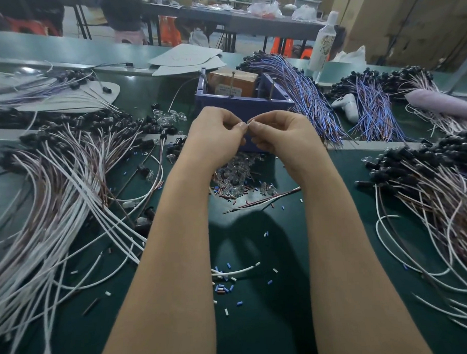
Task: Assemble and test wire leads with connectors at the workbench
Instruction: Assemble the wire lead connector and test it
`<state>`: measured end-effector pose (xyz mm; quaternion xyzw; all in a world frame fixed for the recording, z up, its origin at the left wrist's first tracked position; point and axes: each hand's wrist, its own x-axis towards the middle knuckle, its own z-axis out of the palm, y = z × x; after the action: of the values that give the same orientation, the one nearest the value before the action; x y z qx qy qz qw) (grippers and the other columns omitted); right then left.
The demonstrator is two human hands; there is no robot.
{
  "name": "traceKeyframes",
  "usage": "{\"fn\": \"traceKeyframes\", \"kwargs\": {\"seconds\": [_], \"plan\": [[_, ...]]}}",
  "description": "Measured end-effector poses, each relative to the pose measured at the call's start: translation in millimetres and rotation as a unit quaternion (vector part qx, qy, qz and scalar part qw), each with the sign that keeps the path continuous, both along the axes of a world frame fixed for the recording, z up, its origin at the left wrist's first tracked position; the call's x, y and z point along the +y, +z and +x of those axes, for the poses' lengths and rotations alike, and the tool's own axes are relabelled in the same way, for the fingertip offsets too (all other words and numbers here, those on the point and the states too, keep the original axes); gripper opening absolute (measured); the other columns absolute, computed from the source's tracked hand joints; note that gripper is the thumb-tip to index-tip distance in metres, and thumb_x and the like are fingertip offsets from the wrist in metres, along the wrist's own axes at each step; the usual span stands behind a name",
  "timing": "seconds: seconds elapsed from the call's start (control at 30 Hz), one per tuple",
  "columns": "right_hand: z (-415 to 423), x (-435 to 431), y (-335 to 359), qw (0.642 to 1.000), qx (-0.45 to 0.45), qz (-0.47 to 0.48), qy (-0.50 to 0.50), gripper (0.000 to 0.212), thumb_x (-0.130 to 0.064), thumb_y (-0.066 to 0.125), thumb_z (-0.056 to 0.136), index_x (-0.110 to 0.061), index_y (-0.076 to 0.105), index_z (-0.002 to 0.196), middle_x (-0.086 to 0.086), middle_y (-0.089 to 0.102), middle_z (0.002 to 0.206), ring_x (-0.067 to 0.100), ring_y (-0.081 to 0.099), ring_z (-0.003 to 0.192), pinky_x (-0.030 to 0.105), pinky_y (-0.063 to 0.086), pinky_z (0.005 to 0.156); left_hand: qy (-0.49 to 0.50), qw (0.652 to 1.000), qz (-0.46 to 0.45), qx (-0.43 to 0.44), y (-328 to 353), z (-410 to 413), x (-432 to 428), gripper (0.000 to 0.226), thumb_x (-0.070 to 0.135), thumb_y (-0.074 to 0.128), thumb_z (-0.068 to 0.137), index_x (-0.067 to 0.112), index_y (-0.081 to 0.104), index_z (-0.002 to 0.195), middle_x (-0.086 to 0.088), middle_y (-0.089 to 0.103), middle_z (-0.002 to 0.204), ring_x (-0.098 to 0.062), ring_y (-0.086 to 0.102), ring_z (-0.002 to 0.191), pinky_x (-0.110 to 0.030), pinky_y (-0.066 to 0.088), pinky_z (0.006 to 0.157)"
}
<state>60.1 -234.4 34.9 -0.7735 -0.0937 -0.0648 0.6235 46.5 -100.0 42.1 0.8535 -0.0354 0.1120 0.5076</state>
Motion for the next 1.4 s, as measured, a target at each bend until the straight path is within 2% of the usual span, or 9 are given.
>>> {"fn": "traceKeyframes", "kwargs": {"seconds": [0.27, 0.5, 0.6, 0.7, 0.8, 0.97, 1.13, 1.3, 1.4], "plan": [[0.9, -0.4, -1.3, 1.0, -0.001, 0.02, -0.005, 0.009, -0.013, 0.064, 0.088, -0.016, 0.067, 0.08, -0.003, 0.07, 0.069, 0.005, 0.06, 0.06, 0.018, 0.049, 0.06, -0.008, 1.0, 0.005, 0.005, -0.6, 0.7, 1.2, 0.011, 0.022, 0.057, 0.094, 0.02, 0.066, 0.087, 0.009, 0.064, 0.066, -0.005, 0.057, 0.063, -0.013, 0.043, 0.051], [1.5, 5.5, -2.1, 0.995, 0.024, 0.081, -0.048, 0.027, -0.004, 0.051, 0.088, -0.012, 0.066, 0.066, -0.003, 0.064, 0.056, 0.007, 0.056, 0.051, 0.017, 0.046, 0.052, -0.026, 1.0, 0.002, 0.009, -1.8, 0.2, -2.3, 0.013, 0.019, 0.058, 0.093, 0.023, 0.064, 0.081, 0.009, 0.064, 0.065, -0.009, 0.06, 0.07, -0.022, 0.046, 0.066], [2.1, 2.8, -2.2, 0.987, 0.057, 0.128, -0.074, 0.029, -0.006, 0.049, 0.092, -0.011, 0.065, 0.068, -0.002, 0.064, 0.057, 0.008, 0.056, 0.052, 0.018, 0.047, 0.054, -0.013, 1.0, 0.001, 0.013, -3.6, 1.3, -0.6, 0.012, 0.02, 0.058, 0.093, 0.021, 0.065, 0.083, 0.009, 0.064, 0.065, -0.004, 0.056, 0.062, -0.019, 0.041, 0.057], [1.1, -0.8, -1.4, 0.99, 0.065, 0.1, -0.073, 0.027, -0.017, 0.051, 0.096, -0.011, 0.066, 0.074, -0.002, 0.068, 0.064, 0.008, 0.059, 0.056, 0.018, 0.049, 0.057, 0.003, 1.0, -0.006, 0.013, -4.4, 1.4, 1.4, 0.011, 0.021, 0.058, 0.093, 0.018, 0.067, 0.088, 0.007, 0.064, 0.066, -0.002, 0.054, 0.059, -0.017, 0.04, 0.053], [-1.1, 1.1, -0.9, 0.996, 0.05, 0.051, -0.056, 0.024, -0.028, 0.061, 0.092, -0.012, 0.068, 0.075, -0.002, 0.068, 0.065, 0.006, 0.059, 0.056, 0.017, 0.05, 0.057, 0.011, 1.0, 0.009, 0.012, -3.0, 0.0, -0.6, 0.011, 0.021, 0.057, 0.093, 0.018, 0.067, 0.087, 0.005, 0.067, 0.071, -0.006, 0.059, 0.067, -0.02, 0.045, 0.062], [1.0, 8.6, -1.7, 0.997, 0.015, -0.01, -0.077, 0.016, -0.017, 0.066, 0.088, -0.012, 0.067, 0.074, -0.001, 0.066, 0.066, 0.002, 0.055, 0.05, 0.015, 0.047, 0.054, 0.02, 0.999, 0.041, 0.016, -1.5, -1.1, -3.2, 0.012, 0.02, 0.056, 0.093, 0.018, 0.066, 0.088, -0.007, 0.071, 0.088, -0.021, 0.065, 0.087, -0.033, 0.053, 0.083], [3.1, 8.4, -2.1, 0.997, 0.008, -0.014, -0.075, 0.017, -0.018, 0.063, 0.09, -0.008, 0.069, 0.077, 0.004, 0.068, 0.069, 0.006, 0.056, 0.054, 0.018, 0.049, 0.057, 0.029, 0.998, 0.044, 0.022, -0.6, -1.7, -3.8, 0.013, 0.02, 0.055, 0.093, 0.016, 0.068, 0.091, -0.009, 0.071, 0.09, -0.023, 0.066, 0.09, -0.036, 0.053, 0.086], [4.0, 6.6, -3.9, 0.997, 0.001, -0.059, -0.049, 0.011, -0.02, 0.071, 0.084, -0.021, 0.067, 0.073, 0.001, 0.068, 0.07, 0.009, 0.06, 0.063, 0.028, 0.053, 0.069, 0.033, 0.998, 0.043, 0.025, 0.1, -2.3, -3.0, 0.013, 0.02, 0.055, 0.093, 0.016, 0.067, 0.089, -0.01, 0.071, 0.092, -0.024, 0.066, 0.092, -0.038, 0.053, 0.086], [4.5, 6.8, -5.9, 0.997, 0.004, -0.06, -0.052, 0.014, -0.014, 0.069, 0.085, -0.021, 0.065, 0.073, -0.002, 0.066, 0.068, 0.008, 0.059, 0.063, 0.026, 0.052, 0.067, 0.029, 0.998, 0.043, 0.023, -0.4, -2.8, -2.2, 0.012, 0.02, 0.056, 0.093, 0.017, 0.065, 0.086, -0.009, 0.071, 0.089, -0.023, 0.066, 0.09, -0.034, 0.052, 0.083]]}}
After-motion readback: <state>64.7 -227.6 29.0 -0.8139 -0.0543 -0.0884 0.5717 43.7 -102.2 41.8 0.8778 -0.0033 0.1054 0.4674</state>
